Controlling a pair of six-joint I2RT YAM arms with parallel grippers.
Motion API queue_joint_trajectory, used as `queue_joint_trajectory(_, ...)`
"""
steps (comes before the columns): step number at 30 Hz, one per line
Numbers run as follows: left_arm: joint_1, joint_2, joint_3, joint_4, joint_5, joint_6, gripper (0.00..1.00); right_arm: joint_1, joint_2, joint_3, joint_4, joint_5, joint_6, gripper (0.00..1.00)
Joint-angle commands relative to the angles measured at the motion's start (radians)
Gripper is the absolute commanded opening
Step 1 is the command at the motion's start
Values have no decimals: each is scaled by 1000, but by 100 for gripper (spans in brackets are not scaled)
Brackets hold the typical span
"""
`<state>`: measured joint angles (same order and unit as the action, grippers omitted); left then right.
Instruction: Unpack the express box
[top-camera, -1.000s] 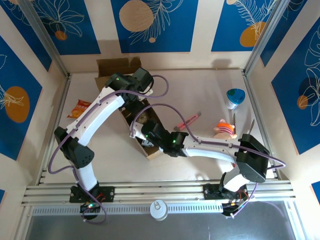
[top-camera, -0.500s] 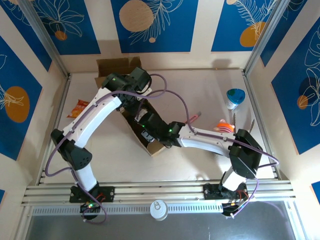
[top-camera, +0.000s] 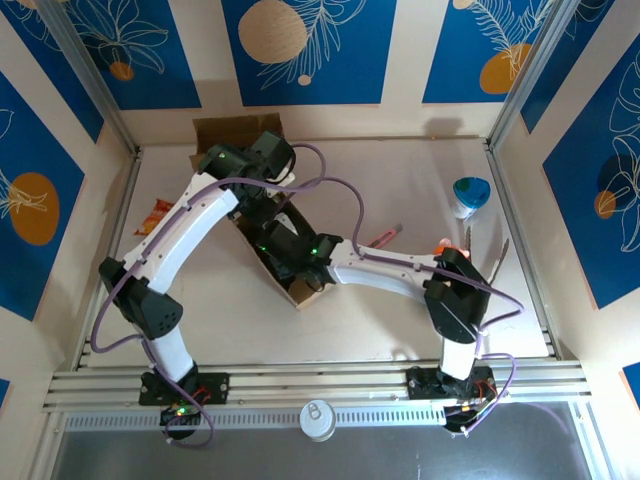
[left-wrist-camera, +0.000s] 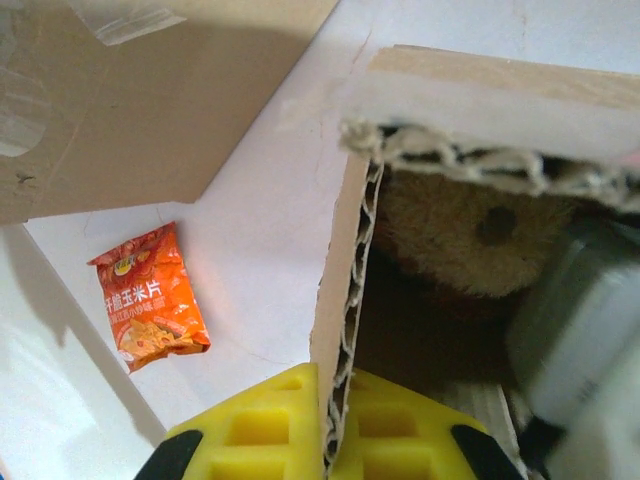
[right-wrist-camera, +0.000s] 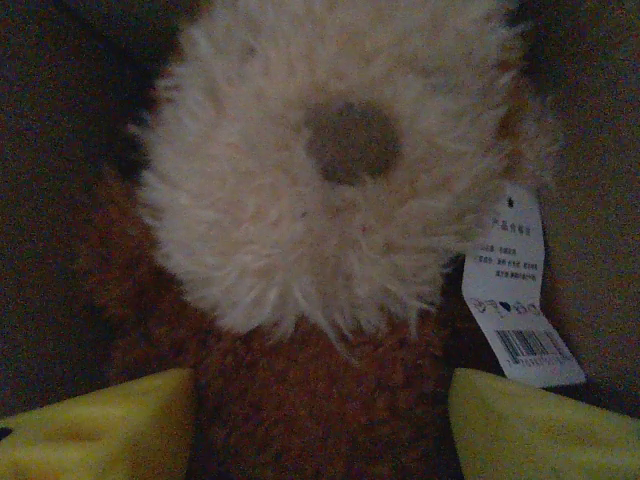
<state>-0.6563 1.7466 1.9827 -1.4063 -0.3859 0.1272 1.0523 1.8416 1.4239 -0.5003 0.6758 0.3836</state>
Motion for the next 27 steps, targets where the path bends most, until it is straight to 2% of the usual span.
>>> queue_joint_trajectory(1,-22,-44,3,-11,67,-17,0,-36,105,45,-52,-31,40,67)
queue_joint_trajectory(5,-22,-50,-2,-9,73,-18,0,-45,165,74,-57,-63,42,64)
queue_joint_trajectory(7,-23,-53,-5,-11,70,-17,0,-49,180,76,-58,-77,42,57)
queue_joint_trajectory(12,-21,-59,-20,-8,57,-28,0,-50,152,43,-31,-90,36,7)
queue_joint_trajectory(13,-21,-59,-24,-10,53,-31,0,-49,140,35,-23,-87,34,0)
queue_joint_trajectory(27,27,3,-35,-40,-9,-110,0,42,-225,-237,289,12,-98,0)
